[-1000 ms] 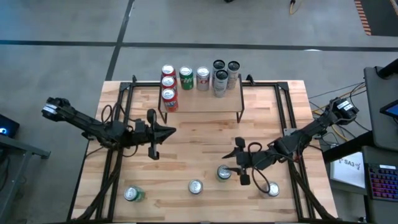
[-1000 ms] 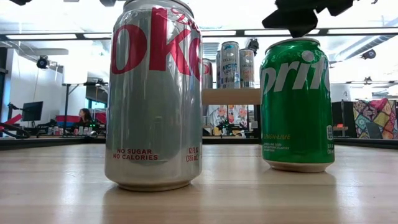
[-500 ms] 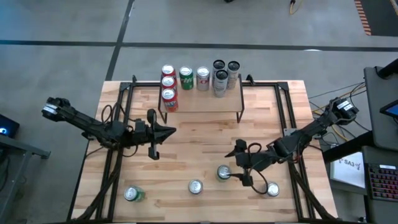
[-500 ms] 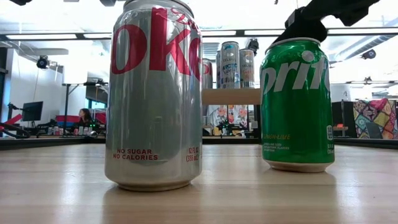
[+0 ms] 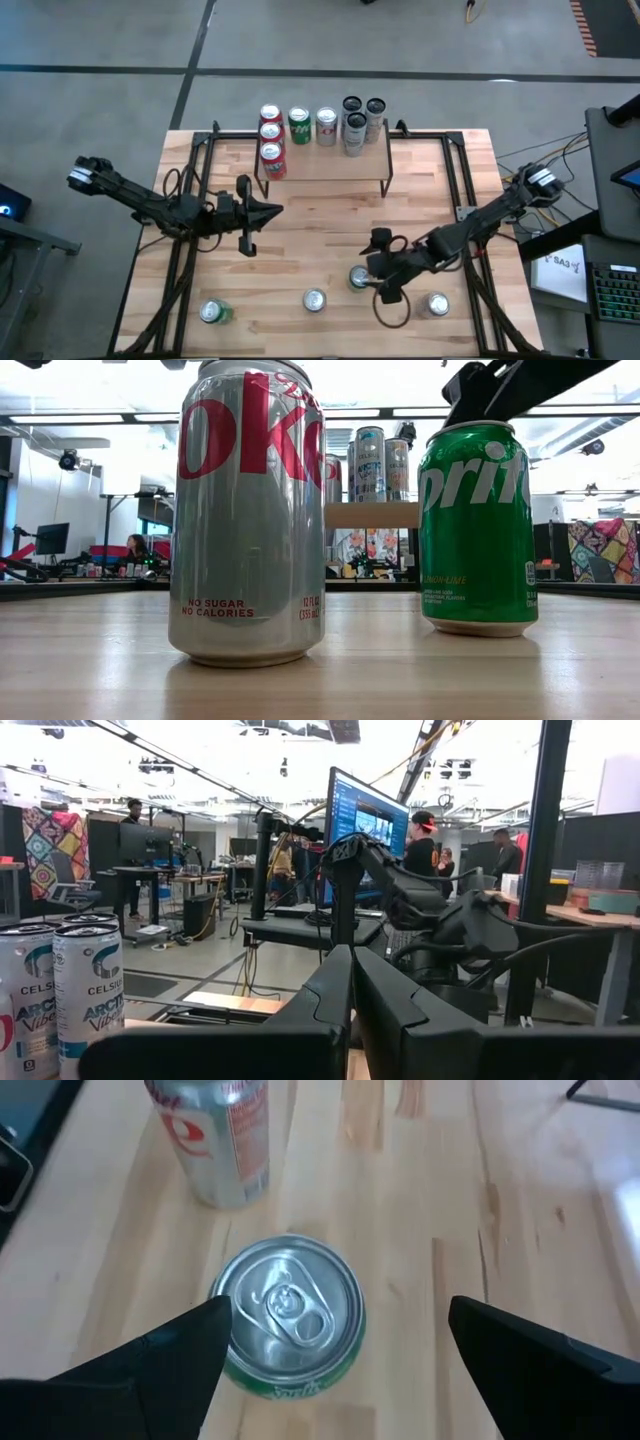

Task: Place canned beverage on shelf
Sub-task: Put the right green soda can on the shelf aligned with the other green soda can

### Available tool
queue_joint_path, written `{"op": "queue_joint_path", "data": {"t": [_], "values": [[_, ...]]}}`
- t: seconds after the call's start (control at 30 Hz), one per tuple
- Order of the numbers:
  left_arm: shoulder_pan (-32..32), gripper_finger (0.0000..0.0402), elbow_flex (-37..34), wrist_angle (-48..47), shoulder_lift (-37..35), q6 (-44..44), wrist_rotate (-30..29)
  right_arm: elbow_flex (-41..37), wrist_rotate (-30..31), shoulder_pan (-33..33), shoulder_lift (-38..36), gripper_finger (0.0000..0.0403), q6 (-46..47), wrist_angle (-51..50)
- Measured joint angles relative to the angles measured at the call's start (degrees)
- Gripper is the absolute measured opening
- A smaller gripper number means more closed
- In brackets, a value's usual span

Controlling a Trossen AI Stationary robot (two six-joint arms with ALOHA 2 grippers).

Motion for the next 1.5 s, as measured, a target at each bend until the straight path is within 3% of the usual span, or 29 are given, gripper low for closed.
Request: {"op": "queue_joint_path", "data": {"t": [0.33,0.73,0.97,1.2,1.5], "values": [[0.0,0.0,0.0,-0.61,0.0,0.02,0.02,4.19,-4.05,-0.02,2.54,0.0364,3.18,-5.96],[0.0,0.0,0.0,-0.83,0.0,0.02,0.04,8.12,-4.11,-0.02,1.98,0.0363,4.39,-10.0],[0.0,0.0,-0.02,-0.95,0.0,0.58,0.04,8.59,-9.02,0.11,2.33,0.0363,11.32,-13.68],[0.0,0.0,-0.02,-1.02,-0.02,0.68,0.07,8.56,-12.03,0.11,5.02,0.0363,14.94,-13.88],[0.0,0.0,-0.02,-1.32,-0.02,0.95,0.07,8.28,-11.59,-2.32,7.13,0.0363,11.96,-11.68]]}}
